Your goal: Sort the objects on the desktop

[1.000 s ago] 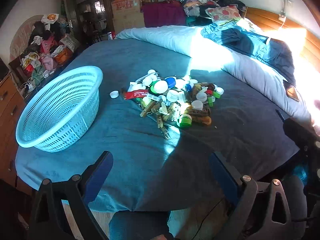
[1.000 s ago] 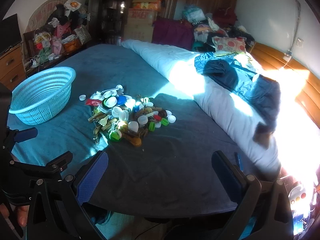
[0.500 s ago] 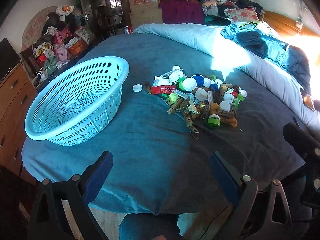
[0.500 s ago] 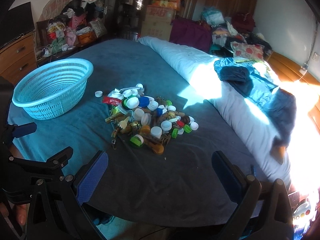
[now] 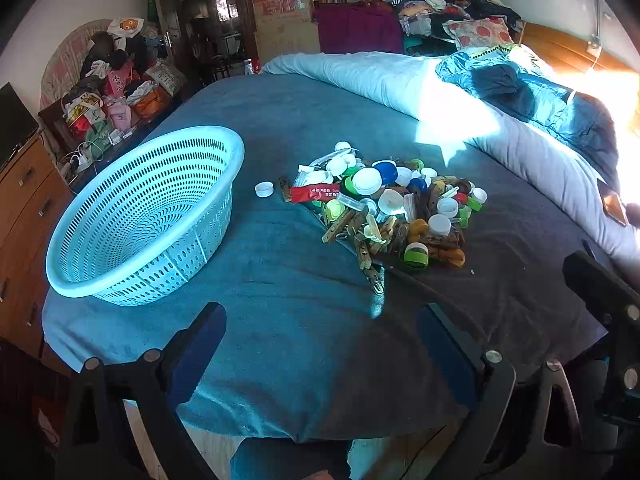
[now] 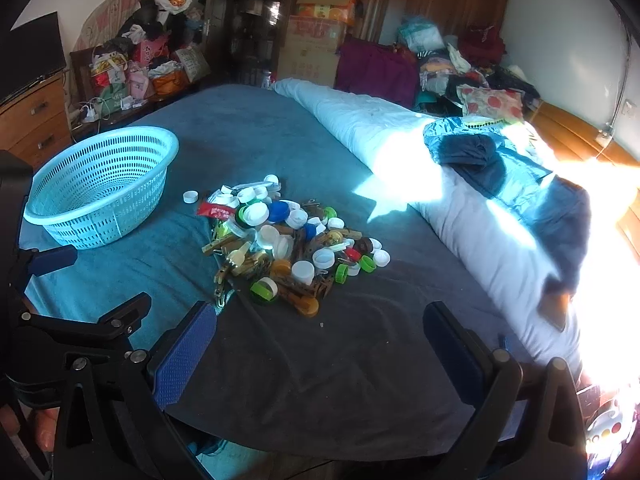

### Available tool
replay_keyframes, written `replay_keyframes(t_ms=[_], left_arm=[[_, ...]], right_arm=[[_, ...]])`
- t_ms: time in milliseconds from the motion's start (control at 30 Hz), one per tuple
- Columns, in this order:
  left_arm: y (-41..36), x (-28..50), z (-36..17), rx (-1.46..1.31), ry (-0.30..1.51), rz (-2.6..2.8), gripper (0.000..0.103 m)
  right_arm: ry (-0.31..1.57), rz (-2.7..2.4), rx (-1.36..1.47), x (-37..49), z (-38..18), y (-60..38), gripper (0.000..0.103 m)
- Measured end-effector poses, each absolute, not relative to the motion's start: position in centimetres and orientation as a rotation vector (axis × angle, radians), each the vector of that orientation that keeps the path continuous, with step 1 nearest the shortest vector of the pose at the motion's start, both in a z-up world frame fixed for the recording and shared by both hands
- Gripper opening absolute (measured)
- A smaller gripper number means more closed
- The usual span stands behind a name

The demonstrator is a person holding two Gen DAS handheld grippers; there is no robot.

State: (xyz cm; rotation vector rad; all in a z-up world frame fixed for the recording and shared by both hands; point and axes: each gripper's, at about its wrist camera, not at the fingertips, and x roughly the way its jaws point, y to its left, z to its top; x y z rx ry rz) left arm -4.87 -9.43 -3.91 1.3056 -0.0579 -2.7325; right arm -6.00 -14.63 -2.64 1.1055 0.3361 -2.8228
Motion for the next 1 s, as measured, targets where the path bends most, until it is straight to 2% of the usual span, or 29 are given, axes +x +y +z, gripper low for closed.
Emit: replay_keyframes(t_ms=[1000], left_arm=[[1.1, -7.0, -2.8, 1.347, -0.246, -2.812, 0.098]], right_arm=[[0.116, -2.926, 1.16, -5.5, -3.0, -3.7, 0.103]])
